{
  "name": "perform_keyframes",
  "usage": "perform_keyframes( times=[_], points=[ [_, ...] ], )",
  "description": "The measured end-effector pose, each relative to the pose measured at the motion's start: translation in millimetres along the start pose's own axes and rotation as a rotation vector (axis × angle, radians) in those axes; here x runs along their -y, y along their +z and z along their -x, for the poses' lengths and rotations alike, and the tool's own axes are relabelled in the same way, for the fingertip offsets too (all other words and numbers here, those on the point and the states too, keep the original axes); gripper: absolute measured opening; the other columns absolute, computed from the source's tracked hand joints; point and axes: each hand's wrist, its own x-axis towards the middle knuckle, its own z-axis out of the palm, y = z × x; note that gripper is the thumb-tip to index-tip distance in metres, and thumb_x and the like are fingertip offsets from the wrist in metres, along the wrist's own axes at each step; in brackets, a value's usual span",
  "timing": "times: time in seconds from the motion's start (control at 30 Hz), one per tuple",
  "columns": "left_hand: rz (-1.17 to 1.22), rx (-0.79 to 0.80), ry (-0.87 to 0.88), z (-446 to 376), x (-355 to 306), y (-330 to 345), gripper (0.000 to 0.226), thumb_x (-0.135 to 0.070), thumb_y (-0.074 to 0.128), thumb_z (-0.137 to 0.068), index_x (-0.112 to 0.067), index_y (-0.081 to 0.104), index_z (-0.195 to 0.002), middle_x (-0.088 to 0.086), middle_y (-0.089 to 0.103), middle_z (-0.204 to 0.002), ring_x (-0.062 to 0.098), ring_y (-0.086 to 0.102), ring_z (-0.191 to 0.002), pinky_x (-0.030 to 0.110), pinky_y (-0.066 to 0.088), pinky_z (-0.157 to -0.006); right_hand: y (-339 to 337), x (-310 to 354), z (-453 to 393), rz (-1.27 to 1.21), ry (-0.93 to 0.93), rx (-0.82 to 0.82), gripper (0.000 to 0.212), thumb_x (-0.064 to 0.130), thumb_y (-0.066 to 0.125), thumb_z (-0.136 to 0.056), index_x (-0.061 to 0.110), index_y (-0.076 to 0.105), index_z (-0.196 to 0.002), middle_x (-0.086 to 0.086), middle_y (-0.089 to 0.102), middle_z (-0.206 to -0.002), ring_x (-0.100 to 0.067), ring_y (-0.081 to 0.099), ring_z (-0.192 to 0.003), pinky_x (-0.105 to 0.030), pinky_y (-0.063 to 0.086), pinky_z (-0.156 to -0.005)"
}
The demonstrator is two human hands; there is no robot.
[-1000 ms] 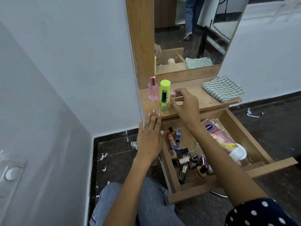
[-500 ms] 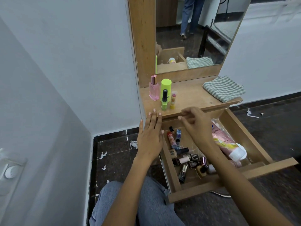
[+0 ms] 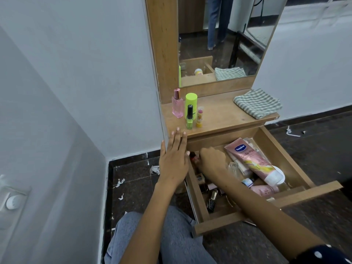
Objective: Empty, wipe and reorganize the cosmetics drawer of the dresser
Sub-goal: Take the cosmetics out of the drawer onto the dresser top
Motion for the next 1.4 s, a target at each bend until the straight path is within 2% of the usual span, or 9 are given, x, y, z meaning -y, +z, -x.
perform_keyframes(
  times=[0.13, 0.4, 0.5, 0.63, 0.73, 0.87, 1.07, 1.2, 1.4],
  points=[
    [-0.001, 0.016, 0.000, 0.6, -0.5, -3.0, 0.059, -0.028, 0.029, -0.102, -0.020, -0.002, -0.152, -0.002, -0.012, -0.159, 0.013, -0.015, -0.145, 0.035, -0.016, -0.110, -1.9, -27.4, 8.3, -0.285, 0.088, 0.016, 0.037, 0.050, 0.070, -0.077, 0.015, 0.060, -0.072, 0.002, 0.061, -0.069, -0.015, 0.060, -0.065, -0.025, 0.042, -0.052],
    [0.124, -0.011, 0.076, 5.2, -2.7, -21.7, 0.060, -0.039, 0.043, -0.098, -0.024, 0.018, -0.150, -0.005, 0.010, -0.157, 0.008, 0.003, -0.145, 0.034, -0.013, -0.113, -42.5, -53.5, 42.4, -1.001, 0.152, -0.062, 0.020, 0.023, 0.082, -0.071, 0.012, 0.070, -0.083, -0.005, 0.070, -0.077, -0.018, 0.069, -0.075, -0.026, 0.057, -0.057],
    [0.247, -0.137, 0.153, 17.4, -9.5, -23.2, 0.056, -0.040, 0.060, -0.090, -0.024, 0.043, -0.141, -0.006, 0.036, -0.149, 0.009, 0.031, -0.138, 0.034, 0.009, -0.116, -56.6, -48.2, 46.1, -1.077, 0.108, -0.105, 0.021, 0.021, 0.082, -0.070, 0.013, 0.070, -0.086, -0.004, 0.072, -0.079, -0.016, 0.069, -0.076, -0.024, 0.057, -0.061],
    [0.359, -0.293, 0.114, 21.6, -15.1, -25.3, 0.044, -0.041, 0.073, -0.077, -0.021, 0.068, -0.115, -0.007, 0.066, -0.115, 0.011, 0.058, -0.105, 0.037, 0.043, -0.093, -67.6, -32.8, 45.8, -1.110, -0.019, -0.190, 0.025, 0.019, 0.084, -0.067, 0.014, 0.070, -0.088, 0.000, 0.072, -0.080, -0.012, 0.068, -0.078, -0.019, 0.056, -0.069],
    [0.494, -0.343, 0.082, 21.6, -19.9, -31.4, 0.030, -0.037, 0.075, -0.077, -0.020, 0.072, -0.101, -0.009, 0.067, -0.091, 0.007, 0.060, -0.084, 0.034, 0.050, -0.073, -69.1, -21.5, 45.9, -1.164, -0.112, -0.249, 0.028, 0.015, 0.084, -0.069, 0.012, 0.070, -0.093, 0.001, 0.073, -0.085, -0.012, 0.069, -0.082, -0.022, 0.057, -0.074],
    [0.778, -0.370, 0.008, 25.7, -25.8, -35.6, 0.025, -0.027, 0.076, -0.079, -0.016, 0.072, -0.101, -0.010, 0.070, -0.087, 0.006, 0.066, -0.080, 0.028, 0.055, -0.070, -67.5, -14.4, 48.4, -1.290, -0.186, -0.300, 0.031, 0.011, 0.079, -0.074, 0.010, 0.067, -0.103, 0.002, 0.073, -0.092, -0.009, 0.070, -0.088, -0.022, 0.057, -0.077],
    [1.101, -0.465, -0.241, 9.0, -20.1, -41.5, 0.022, -0.010, 0.075, -0.079, -0.009, 0.065, -0.099, -0.001, 0.070, -0.089, 0.006, 0.067, -0.080, 0.016, 0.051, -0.072, -24.7, -31.2, 44.2, -0.853, -0.244, -0.486, 0.015, 0.018, 0.070, -0.084, 0.017, 0.068, -0.099, 0.014, 0.069, -0.089, 0.001, 0.067, -0.081, -0.018, 0.056, -0.069],
    [0.989, -0.483, -0.220, -10.2, -6.1, -43.6, 0.027, -0.011, 0.075, -0.080, -0.013, 0.061, -0.103, -0.004, 0.068, -0.093, 0.004, 0.066, -0.085, 0.014, 0.051, -0.075, -2.5, -39.7, 42.3, -0.686, -0.306, -0.453, 0.008, 0.017, 0.068, -0.085, 0.016, 0.070, -0.093, 0.010, 0.070, -0.088, 0.001, 0.064, -0.078, -0.023, 0.055, -0.068],
    [0.834, -0.393, -0.160, -35.5, 4.3, -32.1, 0.024, -0.012, 0.072, -0.082, -0.018, 0.058, -0.100, -0.009, 0.065, -0.094, -0.003, 0.063, -0.088, 0.008, 0.048, -0.079, 1.9, -33.1, 39.8, -0.727, -0.247, -0.362, 0.005, 0.017, 0.068, -0.086, 0.017, 0.070, -0.091, 0.010, 0.070, -0.085, 0.000, 0.062, -0.076, -0.008, 0.046, -0.069]
  ],
)
